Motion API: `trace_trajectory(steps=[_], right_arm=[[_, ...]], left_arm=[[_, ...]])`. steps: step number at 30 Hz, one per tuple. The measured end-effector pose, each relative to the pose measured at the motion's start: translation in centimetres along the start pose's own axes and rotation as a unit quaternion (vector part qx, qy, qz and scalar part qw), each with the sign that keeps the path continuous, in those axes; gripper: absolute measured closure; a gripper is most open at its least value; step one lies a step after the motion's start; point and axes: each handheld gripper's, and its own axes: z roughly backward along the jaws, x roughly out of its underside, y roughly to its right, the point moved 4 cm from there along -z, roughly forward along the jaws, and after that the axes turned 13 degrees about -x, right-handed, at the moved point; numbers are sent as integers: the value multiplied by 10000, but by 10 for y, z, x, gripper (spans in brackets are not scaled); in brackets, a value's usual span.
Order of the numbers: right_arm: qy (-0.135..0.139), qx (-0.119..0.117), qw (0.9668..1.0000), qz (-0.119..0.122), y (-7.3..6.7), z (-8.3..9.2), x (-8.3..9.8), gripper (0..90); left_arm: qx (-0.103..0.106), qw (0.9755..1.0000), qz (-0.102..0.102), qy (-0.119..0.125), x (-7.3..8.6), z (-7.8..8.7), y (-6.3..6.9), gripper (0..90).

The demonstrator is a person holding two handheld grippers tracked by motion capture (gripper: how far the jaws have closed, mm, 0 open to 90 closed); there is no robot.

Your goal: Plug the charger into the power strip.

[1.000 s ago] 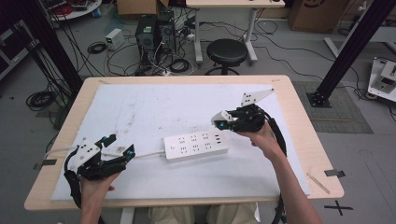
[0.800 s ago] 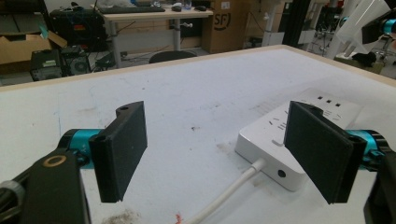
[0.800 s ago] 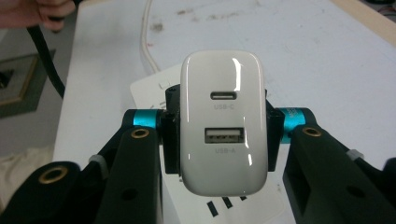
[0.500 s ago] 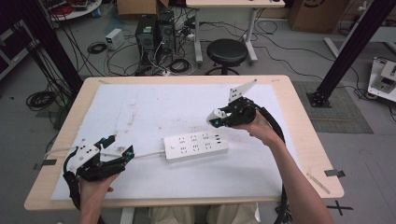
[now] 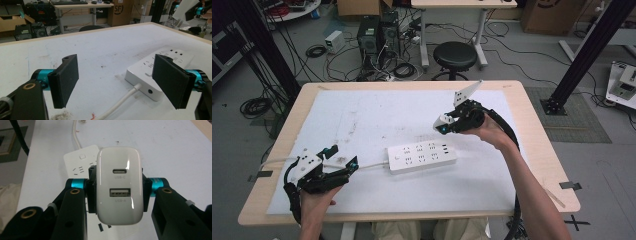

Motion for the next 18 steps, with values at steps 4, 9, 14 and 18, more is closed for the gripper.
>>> trace_trajectory(steps=[4, 9, 14, 18], right_arm=[[-297, 19, 9996, 30, 6, -1, -4, 630], [-836, -190, 9961, 201, 17, -13, -7, 630], [-1204, -399, 9914, 330, 24, -25, -7, 631], [-1289, -668, 9884, 450, 24, -35, -5, 631]], left_arm=[[-5, 10000, -7, -5, 1, 1, 0, 214], [-36, 10000, 44, -29, 3, 3, -4, 214], [-67, 9999, 46, -60, 4, 5, -6, 214], [-96, 9999, 48, -97, 6, 6, -7, 214]])
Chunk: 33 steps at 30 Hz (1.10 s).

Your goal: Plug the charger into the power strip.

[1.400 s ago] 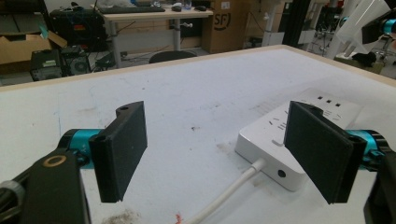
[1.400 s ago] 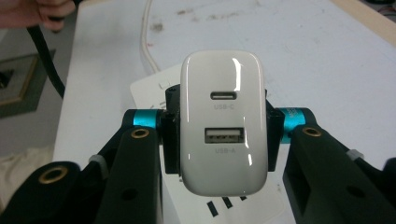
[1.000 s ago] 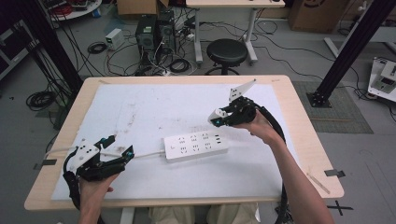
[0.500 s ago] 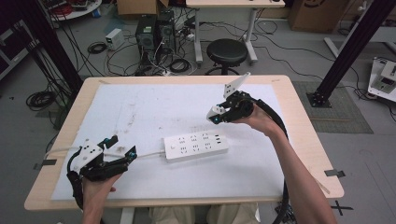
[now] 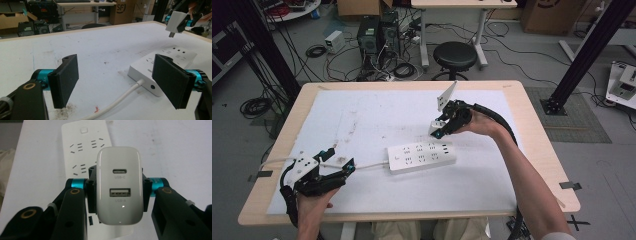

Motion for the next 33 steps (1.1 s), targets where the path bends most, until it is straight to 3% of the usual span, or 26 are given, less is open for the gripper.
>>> trace_trajectory(steps=[5, 7, 9, 13, 18, 33], right_arm=[[-223, -82, 9996, 153, -1, -9, 0, 631], [-542, -101, 9981, 290, -2, -16, -2, 631], [-671, -82, 9971, 362, -2, -18, -4, 631], [-634, -216, 9969, 420, -1, -21, -8, 631], [-964, -192, 9942, 433, -1, -31, -4, 631], [-985, -203, 9934, 552, 1, -36, -4, 631]], left_arm=[[5, 10000, -17, -32, 1, -1, 1, 214], [12, 10000, -21, -41, 1, -1, 3, 214], [7, 10000, -26, -50, 2, -1, 4, 214], [6, 10000, -24, -50, 2, 0, 5, 214], [-1, 10000, -29, -67, 3, 0, 4, 214], [-33, 9999, 1, -96, 6, 1, 2, 214]])
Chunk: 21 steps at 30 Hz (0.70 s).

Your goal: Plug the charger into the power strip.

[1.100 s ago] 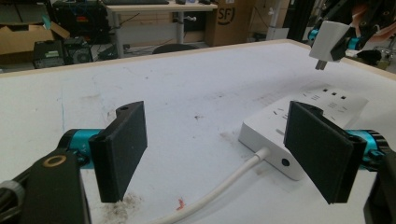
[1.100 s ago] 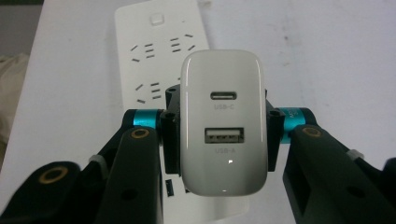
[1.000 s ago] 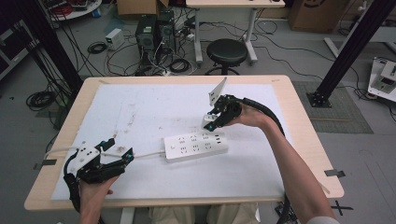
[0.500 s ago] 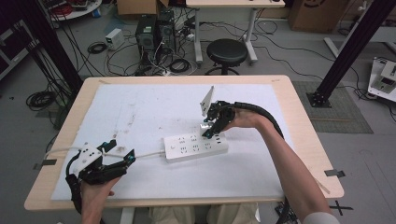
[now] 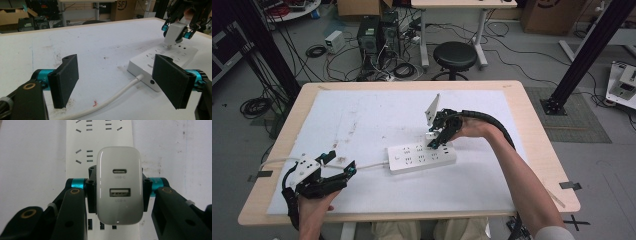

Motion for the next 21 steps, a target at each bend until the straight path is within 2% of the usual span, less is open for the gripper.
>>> trace_trajectory(steps=[8, 21], right_arm=[[-10, 4, 10000, -41, 1, -1, 2, 631], [-75, 26, 9999, 72, 0, -5, 2, 631]], left_arm=[[-6, 10000, 21, -12, 0, 1, -1, 214], [-8, 10000, 8, -1, 1, 1, -2, 214]])
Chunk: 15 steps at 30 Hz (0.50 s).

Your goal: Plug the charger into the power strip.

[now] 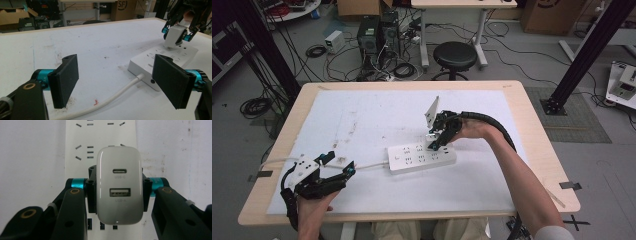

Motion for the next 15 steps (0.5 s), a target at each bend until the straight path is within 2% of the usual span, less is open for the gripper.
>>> trace_trajectory(steps=[8, 11, 15], right_arm=[[24, 52, 10000, 55, -1, 0, 1, 631], [174, 84, 9998, 66, -2, 0, 4, 632], [178, 95, 9998, 94, -2, -1, 4, 632]], left_arm=[[23, 10000, -2, -8, 1, 0, 1, 214], [34, 10000, 22, -13, 1, 0, 2, 214], [32, 10000, 14, -12, 1, -1, 3, 214]])
